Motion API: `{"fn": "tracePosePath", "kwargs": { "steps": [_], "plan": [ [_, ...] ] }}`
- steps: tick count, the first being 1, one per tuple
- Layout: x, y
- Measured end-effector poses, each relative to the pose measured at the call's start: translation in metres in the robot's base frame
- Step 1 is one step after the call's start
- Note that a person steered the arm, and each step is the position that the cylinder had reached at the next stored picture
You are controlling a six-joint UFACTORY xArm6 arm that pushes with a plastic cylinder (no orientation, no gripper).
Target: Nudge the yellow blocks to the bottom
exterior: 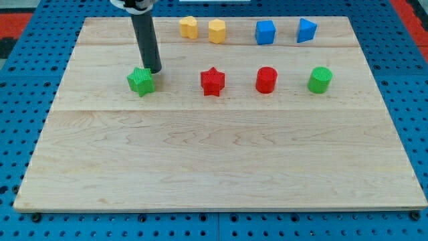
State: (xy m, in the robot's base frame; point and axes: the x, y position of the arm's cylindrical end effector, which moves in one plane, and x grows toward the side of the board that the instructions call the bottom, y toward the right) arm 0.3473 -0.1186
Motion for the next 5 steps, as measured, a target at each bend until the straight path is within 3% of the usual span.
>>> {"fn": "tracePosePath", "kwargs": {
  "steps": [1,3,4,5],
  "plan": [
    [-0.038,0.009],
    [-0.145,-0.049],
    [-0.156,-0.041],
    [-0.155,0.023]
  ]
}}
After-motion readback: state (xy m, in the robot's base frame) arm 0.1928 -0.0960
